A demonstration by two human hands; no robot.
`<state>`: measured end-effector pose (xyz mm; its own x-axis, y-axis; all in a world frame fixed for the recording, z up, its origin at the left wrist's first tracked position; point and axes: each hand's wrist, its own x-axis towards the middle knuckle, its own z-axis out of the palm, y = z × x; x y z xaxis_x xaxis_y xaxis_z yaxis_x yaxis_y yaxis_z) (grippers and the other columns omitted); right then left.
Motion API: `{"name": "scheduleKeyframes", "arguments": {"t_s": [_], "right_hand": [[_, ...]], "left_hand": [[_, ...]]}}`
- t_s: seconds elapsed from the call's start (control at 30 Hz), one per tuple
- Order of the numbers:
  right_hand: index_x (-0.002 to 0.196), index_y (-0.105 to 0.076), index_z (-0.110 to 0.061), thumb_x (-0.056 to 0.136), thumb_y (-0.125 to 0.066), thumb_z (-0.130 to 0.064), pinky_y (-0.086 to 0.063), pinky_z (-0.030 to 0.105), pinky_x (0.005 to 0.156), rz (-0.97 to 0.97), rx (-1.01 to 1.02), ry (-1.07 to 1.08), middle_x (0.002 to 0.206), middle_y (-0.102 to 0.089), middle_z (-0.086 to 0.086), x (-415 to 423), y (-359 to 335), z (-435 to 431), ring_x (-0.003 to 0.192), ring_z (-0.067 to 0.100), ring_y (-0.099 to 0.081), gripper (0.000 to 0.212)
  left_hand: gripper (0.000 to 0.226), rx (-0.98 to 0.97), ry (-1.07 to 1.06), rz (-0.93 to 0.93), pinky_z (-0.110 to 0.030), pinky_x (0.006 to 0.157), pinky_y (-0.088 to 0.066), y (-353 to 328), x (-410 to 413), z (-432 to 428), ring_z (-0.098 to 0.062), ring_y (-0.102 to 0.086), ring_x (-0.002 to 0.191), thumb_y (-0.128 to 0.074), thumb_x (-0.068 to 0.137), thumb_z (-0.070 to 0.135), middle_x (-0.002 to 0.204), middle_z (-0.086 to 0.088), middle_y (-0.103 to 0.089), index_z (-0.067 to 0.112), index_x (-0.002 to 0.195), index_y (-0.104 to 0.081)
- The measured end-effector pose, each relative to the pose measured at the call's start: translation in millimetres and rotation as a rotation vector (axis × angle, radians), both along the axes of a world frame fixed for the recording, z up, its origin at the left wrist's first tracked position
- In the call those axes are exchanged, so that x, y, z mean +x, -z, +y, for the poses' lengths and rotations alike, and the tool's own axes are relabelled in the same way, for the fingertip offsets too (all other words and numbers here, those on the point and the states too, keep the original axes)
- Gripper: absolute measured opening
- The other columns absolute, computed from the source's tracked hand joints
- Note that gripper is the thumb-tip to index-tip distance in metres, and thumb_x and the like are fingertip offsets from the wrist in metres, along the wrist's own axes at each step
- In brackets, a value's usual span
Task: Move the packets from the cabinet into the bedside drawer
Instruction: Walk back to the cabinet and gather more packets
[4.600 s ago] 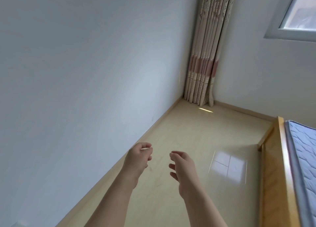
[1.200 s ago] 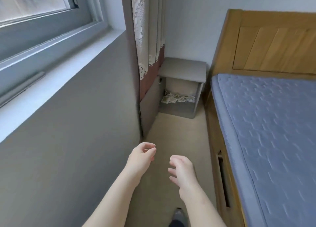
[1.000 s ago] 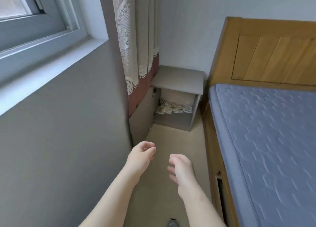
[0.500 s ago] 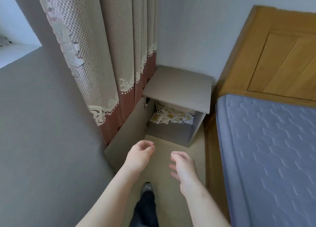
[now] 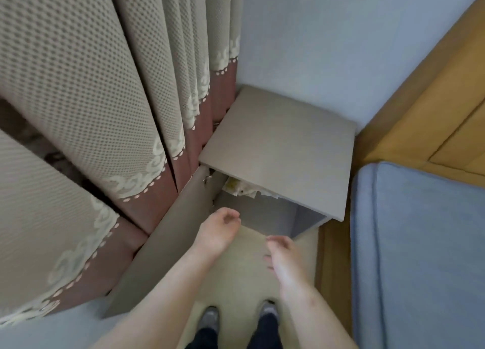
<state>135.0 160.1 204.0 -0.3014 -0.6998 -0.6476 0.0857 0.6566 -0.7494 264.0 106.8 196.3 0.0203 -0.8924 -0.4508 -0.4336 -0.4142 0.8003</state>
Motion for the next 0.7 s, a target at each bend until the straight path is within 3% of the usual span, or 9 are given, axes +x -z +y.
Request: {"name": "scheduleKeyframes", "arguments": {"t_s": [0.07,0.17,0.3,0.4,0.47,0.6,0.7], "right_hand": [[0.089,-0.054,-0.015,0.095,-0.047,-0.012,-0.044,0.031,0.074,0.023,0.027,-0.028,0.089,-0.054,0.006,-14.2,12.6,-24.7,0.098,0.034,-0.057,0.009],[0.097,-0.056,-0.011,0.094,-0.049,-0.01,-0.044,0.036,0.088,0.045,0.068,-0.093,0.089,-0.057,0.006,-30.7,40.6,-56.0,0.09,0.024,-0.055,0.007],[0.091,-0.057,0.004,0.093,-0.047,-0.003,-0.036,0.023,0.059,0.132,0.078,-0.238,0.079,-0.05,0.01,-44.6,88.1,-103.8,0.073,0.02,-0.047,0.012],[0.079,-0.057,-0.012,0.09,-0.053,-0.007,-0.037,0.025,0.061,0.189,0.088,-0.289,0.078,-0.055,0.008,-55.4,141.9,-137.7,0.072,0.021,-0.051,0.013],[0.078,-0.055,-0.02,0.088,-0.056,-0.011,-0.038,0.027,0.07,0.206,0.096,-0.314,0.079,-0.057,0.004,-61.0,182.5,-150.1,0.082,0.024,-0.055,0.014],[0.067,-0.052,-0.024,0.086,-0.055,-0.006,-0.038,0.03,0.075,0.255,0.026,-0.312,0.074,-0.056,-0.002,-66.4,264.4,-178.2,0.086,0.025,-0.055,0.026],[0.068,-0.051,-0.023,0.086,-0.056,-0.005,-0.04,0.024,0.069,0.254,-0.045,-0.294,0.07,-0.05,-0.006,-64.7,334.8,-223.8,0.07,0.015,-0.05,0.026]], "left_hand": [[0.019,0.02,0.01,-0.028,-0.023,0.086,-0.042,11.8,-11.1,-27.9,-0.016,-0.057,0.102,-0.054,0.092,0.02,0.106,0.005,-0.061,0.019,0.11,-0.062],[0.02,0.091,-0.017,-0.013,-0.022,0.085,-0.042,41.5,-22.7,-52.9,-0.016,-0.057,0.1,-0.054,0.093,0.017,0.11,-0.001,-0.064,0.015,0.111,-0.062],[0.018,0.094,-0.107,0.006,-0.022,0.081,-0.043,84.9,-32.0,-87.2,-0.024,-0.06,0.106,-0.054,0.092,0.013,0.112,-0.007,-0.066,0.013,0.108,-0.062],[0.022,0.104,-0.151,0.047,-0.011,0.066,-0.039,123.7,-45.2,-110.6,-0.021,-0.059,0.093,-0.053,0.091,0.006,0.107,-0.012,-0.066,0.004,0.111,-0.062],[0.019,0.112,-0.166,0.072,-0.022,0.071,-0.042,159.5,-53.8,-118.1,-0.024,-0.061,0.091,-0.054,0.09,0.006,0.106,-0.016,-0.067,0.007,0.106,-0.064],[0.017,0.066,-0.14,0.034,-0.028,0.076,-0.046,239.5,-63.1,-139.6,-0.031,-0.062,0.1,-0.056,0.089,0.011,0.104,-0.015,-0.069,0.014,0.102,-0.065],[0.017,-0.005,-0.117,0.037,-0.032,0.084,-0.047,307.7,-59.3,-179.6,-0.033,-0.062,0.103,-0.055,0.089,0.011,0.108,-0.017,-0.068,0.012,0.103,-0.065]]}}
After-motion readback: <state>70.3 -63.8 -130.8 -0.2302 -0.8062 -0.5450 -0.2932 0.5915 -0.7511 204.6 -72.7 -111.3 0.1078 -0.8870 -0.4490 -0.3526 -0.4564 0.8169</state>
